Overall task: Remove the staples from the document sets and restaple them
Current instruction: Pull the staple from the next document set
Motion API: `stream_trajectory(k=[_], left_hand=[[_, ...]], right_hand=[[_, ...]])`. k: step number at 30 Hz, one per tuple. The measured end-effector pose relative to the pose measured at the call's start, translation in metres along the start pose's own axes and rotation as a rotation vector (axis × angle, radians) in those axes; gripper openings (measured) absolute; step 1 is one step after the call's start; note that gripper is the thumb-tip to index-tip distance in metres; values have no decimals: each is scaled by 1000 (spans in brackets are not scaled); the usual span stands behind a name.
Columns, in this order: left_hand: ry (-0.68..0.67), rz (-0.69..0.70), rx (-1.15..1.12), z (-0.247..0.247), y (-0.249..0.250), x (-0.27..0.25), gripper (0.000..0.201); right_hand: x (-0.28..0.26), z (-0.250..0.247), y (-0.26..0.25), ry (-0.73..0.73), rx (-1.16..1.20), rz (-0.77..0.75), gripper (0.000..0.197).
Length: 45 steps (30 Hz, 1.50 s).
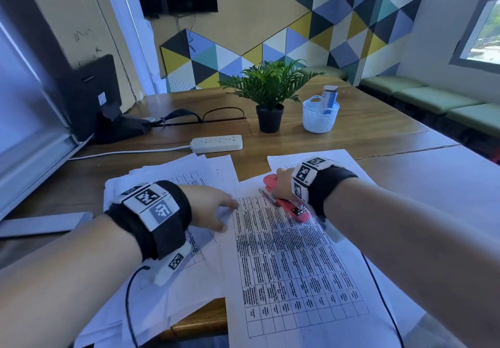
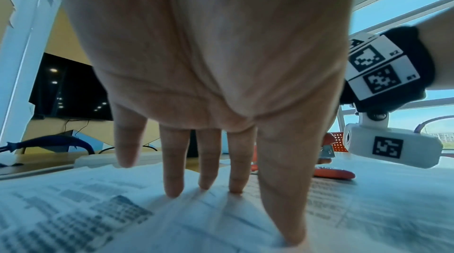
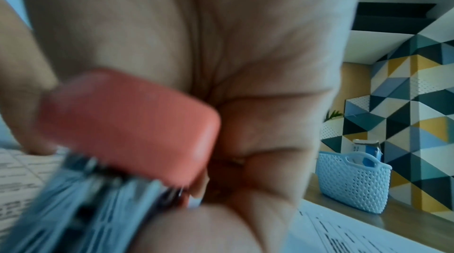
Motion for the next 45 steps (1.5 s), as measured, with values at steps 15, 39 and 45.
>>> stream_trajectory(k=[15,39,45], left_hand=[[139,-6,-120,4,-13,-3,45],[33,29,-159,19,-25,-15,42],[2,32,-183,20,-27,-15,37]], right_hand=[[-11,8,-39,-16,45,-100,40],[9,10,-55,-7,37,-227,48],[26,13,-61,5,20,-207,52]])
Point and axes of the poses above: each hand's wrist, its own x-axis towards the middle knuckle, its own z-axis out of the palm, y = z × x, the point moved 6 cm from there along x, towards the middle knuckle, and after that the axes turned 4 degrees about -z, right-handed, at the moved point
